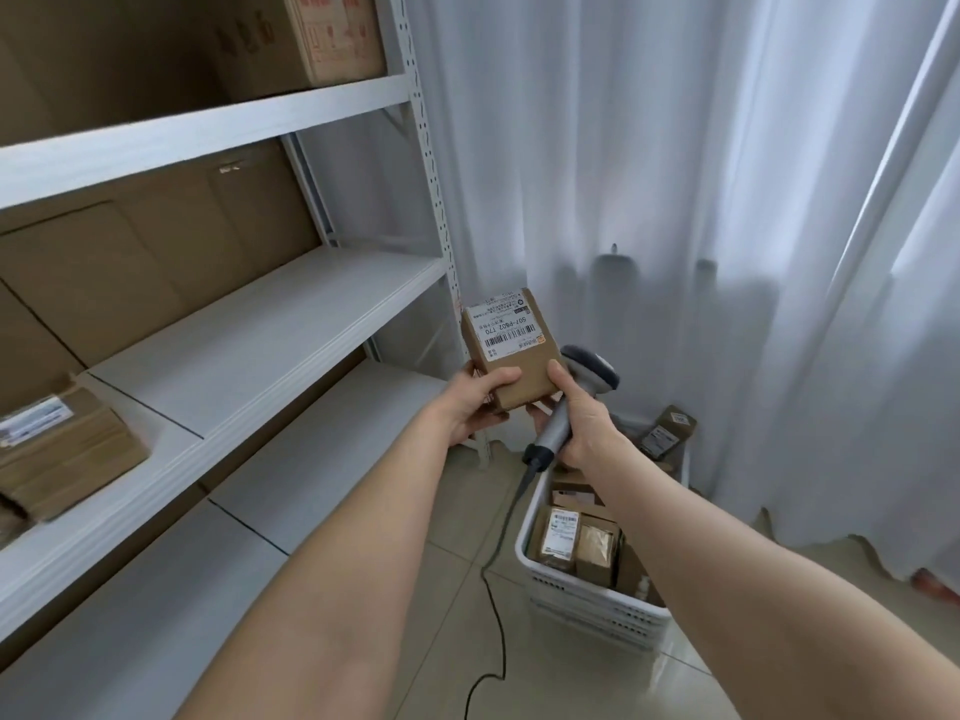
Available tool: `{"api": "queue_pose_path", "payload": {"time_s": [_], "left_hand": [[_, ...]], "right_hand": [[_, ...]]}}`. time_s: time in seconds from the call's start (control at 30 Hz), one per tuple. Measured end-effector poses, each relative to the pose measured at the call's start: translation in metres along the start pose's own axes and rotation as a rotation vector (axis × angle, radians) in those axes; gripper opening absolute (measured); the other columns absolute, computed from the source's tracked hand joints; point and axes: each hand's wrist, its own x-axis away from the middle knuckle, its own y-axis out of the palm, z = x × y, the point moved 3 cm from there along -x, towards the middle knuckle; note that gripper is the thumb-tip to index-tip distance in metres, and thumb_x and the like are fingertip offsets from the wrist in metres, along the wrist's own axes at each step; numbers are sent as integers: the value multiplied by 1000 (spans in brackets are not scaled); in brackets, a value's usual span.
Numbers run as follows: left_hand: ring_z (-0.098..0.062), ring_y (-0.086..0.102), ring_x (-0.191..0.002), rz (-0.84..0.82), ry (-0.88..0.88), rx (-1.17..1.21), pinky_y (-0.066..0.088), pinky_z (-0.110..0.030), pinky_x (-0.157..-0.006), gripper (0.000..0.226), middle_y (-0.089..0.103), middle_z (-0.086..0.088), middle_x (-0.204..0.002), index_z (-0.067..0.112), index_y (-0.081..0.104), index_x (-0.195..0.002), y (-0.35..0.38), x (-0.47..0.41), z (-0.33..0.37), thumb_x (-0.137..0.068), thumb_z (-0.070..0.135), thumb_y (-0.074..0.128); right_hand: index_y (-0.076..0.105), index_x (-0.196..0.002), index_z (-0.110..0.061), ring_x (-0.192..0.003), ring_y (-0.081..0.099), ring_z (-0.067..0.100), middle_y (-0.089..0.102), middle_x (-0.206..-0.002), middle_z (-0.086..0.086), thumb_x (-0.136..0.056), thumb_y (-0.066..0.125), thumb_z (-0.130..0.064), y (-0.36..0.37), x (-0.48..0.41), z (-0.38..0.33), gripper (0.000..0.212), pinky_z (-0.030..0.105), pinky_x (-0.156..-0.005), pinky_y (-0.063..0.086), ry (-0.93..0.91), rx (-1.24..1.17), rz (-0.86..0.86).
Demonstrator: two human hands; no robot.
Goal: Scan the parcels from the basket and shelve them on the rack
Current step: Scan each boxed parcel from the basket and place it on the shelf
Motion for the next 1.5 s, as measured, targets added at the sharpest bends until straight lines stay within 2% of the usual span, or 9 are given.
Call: {"api": "queue_pose_path", "payload": {"time_s": [0.07,0.13,0.2,0.27,0.43,0.6,0.97,1.33,1.5], "left_hand": [[-23,60,-106,72,28,-11,51,-45,-93,48,62,-4,-118,22,49,-122,-24,-5,0,-81,18,73],[-17,63,-93,147,42,3,57,-36,-76,54,64,3,-103,25,47,-128,-47,-6,-1,-81,19,74],[-11,62,-82,213,59,25,54,-24,-54,62,61,12,-93,23,44,-136,-67,-5,-3,-82,17,73],[-8,61,-80,264,69,21,50,-20,-48,65,58,15,-91,23,42,-139,-84,-6,-8,-82,15,73],[-7,58,-80,334,75,25,47,-20,-50,64,59,10,-101,23,41,-139,-112,-4,-16,-83,12,71],[-18,58,-96,381,71,20,48,-24,-57,59,58,-4,-126,20,43,-136,-134,1,-21,-85,11,69],[-27,54,-115,419,55,12,48,-37,-82,61,54,-6,-132,20,40,-140,-163,8,-23,-86,13,68],[-22,53,-105,411,97,58,48,-37,-81,57,54,-6,-131,19,40,-139,-192,10,-14,-89,10,65],[-27,55,-115,427,101,72,50,-39,-85,56,55,-6,-130,18,42,-138,-215,11,-9,-88,10,65]], "right_hand": [[58,-113,-13,-76,67,21,69,-101,10,-83,77,-21,5,-5,5,37,30,-63,55,-63,187,77],[59,-103,-14,-58,58,15,66,-81,5,-85,74,-25,13,-6,7,26,26,-54,50,-81,348,101],[60,-102,-12,-49,54,15,64,-67,5,-87,70,-24,24,-5,10,22,26,-50,48,-85,475,33],[59,-101,-10,-47,53,16,62,-60,5,-89,68,-21,36,-2,15,19,26,-49,48,-79,589,-48],[59,-93,-7,-47,49,16,56,-61,8,-89,64,-14,63,12,34,10,25,-48,46,-55,690,-168],[59,-91,-8,-48,49,15,55,-61,6,-90,62,-17,78,20,48,10,24,-47,45,-8,752,-214],[54,-90,-9,-43,45,13,51,-57,5,-89,56,-13,100,28,59,5,19,-44,43,48,808,-244],[54,-86,-10,-40,46,11,52,-54,3,-89,56,-14,130,26,71,5,18,-43,44,68,836,-274],[54,-86,-10,-40,47,11,53,-52,2,-88,57,-14,150,21,84,5,19,-44,44,58,853,-296]]}}
